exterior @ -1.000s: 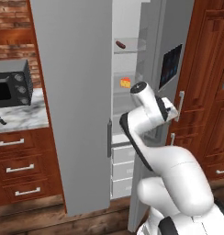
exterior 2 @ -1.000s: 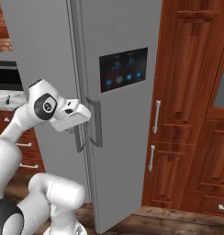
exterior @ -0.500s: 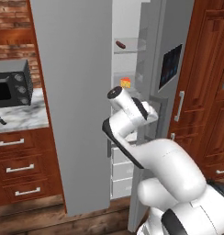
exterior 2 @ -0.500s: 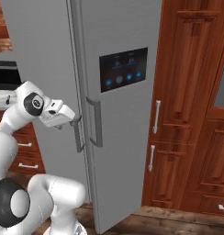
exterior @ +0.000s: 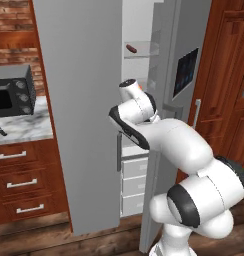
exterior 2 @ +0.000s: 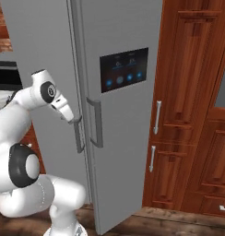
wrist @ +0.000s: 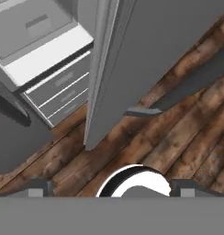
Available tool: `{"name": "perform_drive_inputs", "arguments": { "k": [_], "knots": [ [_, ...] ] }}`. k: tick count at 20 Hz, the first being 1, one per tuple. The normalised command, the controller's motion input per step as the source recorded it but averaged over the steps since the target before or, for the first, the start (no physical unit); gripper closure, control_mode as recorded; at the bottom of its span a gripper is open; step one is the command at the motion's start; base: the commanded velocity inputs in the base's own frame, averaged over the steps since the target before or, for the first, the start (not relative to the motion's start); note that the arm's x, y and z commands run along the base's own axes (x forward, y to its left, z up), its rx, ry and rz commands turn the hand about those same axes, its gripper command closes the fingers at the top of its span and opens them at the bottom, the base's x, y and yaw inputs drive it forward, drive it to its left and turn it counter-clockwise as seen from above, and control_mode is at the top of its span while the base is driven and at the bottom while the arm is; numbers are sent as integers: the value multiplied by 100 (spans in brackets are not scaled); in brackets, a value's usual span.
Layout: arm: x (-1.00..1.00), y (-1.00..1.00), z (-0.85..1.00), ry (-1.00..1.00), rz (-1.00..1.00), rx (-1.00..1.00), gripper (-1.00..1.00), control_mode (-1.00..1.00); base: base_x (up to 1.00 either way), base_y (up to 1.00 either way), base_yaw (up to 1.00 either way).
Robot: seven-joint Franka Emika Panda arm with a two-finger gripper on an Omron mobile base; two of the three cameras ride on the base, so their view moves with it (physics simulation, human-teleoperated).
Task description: Retrieve the sausage and cheese from the fridge and place them on the cutting board on the counter.
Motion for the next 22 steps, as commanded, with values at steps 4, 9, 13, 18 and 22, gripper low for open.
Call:
{"name": "perform_drive_inputs", "arguments": {
  "k": [4, 9, 13, 18, 22],
  "knots": [
    [38, 0, -17, -33, -52, 25, -100, -100, 0, 0, 0],
    [31, 0, -13, -30, -59, 17, -100, -100, 0, 0, 0],
    [19, -5, -3, -22, -65, 3, -100, -100, 0, 0, 0],
    [17, -38, -1, -8, -44, 0, -100, -100, 0, 0, 0],
    [18, -51, 0, 0, -29, 0, -100, -100, 0, 0, 0]
  ]
}}
